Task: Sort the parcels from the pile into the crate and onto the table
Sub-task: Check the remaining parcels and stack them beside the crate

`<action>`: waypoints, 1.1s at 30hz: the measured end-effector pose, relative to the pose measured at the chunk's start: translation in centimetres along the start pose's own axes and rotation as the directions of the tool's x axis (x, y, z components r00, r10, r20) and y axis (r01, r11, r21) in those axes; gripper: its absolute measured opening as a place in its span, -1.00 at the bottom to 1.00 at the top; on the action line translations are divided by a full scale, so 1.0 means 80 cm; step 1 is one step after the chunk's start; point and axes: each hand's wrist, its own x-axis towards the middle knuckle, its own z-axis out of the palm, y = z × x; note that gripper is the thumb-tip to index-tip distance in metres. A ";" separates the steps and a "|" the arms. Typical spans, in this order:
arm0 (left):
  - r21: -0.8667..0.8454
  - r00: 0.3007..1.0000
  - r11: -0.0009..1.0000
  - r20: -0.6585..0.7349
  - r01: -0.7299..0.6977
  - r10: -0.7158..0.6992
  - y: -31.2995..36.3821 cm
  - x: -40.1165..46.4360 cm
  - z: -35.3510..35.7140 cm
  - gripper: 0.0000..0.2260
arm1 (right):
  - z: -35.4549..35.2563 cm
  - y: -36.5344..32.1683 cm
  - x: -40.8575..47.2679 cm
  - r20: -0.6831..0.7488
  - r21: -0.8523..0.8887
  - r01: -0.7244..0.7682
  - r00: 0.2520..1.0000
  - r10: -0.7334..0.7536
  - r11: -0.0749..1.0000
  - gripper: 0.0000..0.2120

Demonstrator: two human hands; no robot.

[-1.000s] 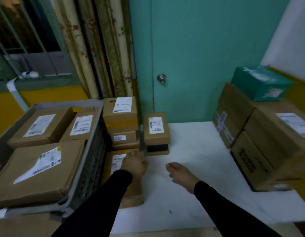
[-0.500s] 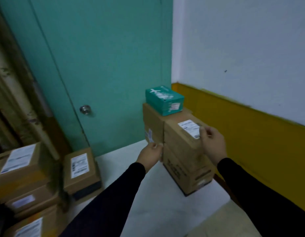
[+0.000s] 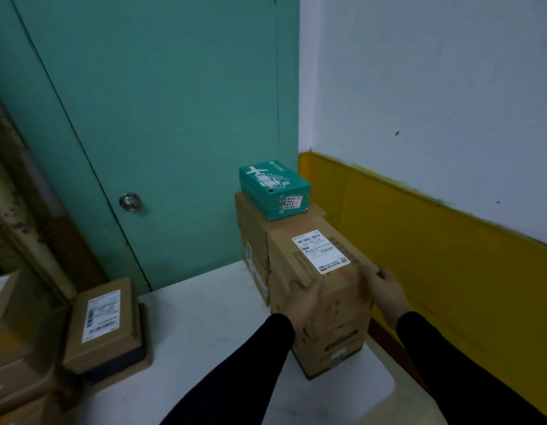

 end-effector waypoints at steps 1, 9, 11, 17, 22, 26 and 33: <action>-0.005 1.000 1.000 -0.013 0.004 -0.004 -0.009 0.012 0.000 0.12 | 0.003 0.001 0.000 -0.011 0.021 0.009 1.000 -0.009 1.000 -0.44; -0.100 0.999 0.994 -0.019 -0.034 0.032 0.012 -0.048 -0.062 -0.60 | 0.038 0.015 -0.044 -0.043 0.018 0.274 0.961 -0.273 0.962 -0.45; -0.081 0.997 0.994 -0.034 -0.068 0.066 0.011 -0.070 -0.092 -0.62 | 0.054 0.011 -0.068 0.005 -0.068 0.314 0.949 -0.315 0.947 -0.39; -0.180 0.984 0.978 -0.161 -0.101 0.072 -0.027 -0.134 -0.214 -0.71 | 0.139 -0.006 -0.153 0.249 -0.089 0.462 0.868 -0.429 0.882 -0.59; -0.237 0.986 0.968 -0.160 -0.084 0.046 -0.064 -0.186 -0.298 -0.73 | 0.231 0.012 -0.200 0.356 0.021 0.411 0.849 -0.391 0.911 -0.90; -0.218 0.976 0.971 -0.211 -0.100 0.053 -0.113 -0.200 -0.336 -0.72 | 0.282 0.033 -0.215 0.508 0.049 0.164 0.845 -0.166 0.985 -0.74; -0.212 0.956 0.974 -0.294 -0.084 0.018 -0.178 -0.211 -0.352 -0.60 | 0.312 0.066 -0.233 0.688 -0.022 0.035 0.726 -0.010 0.999 -0.75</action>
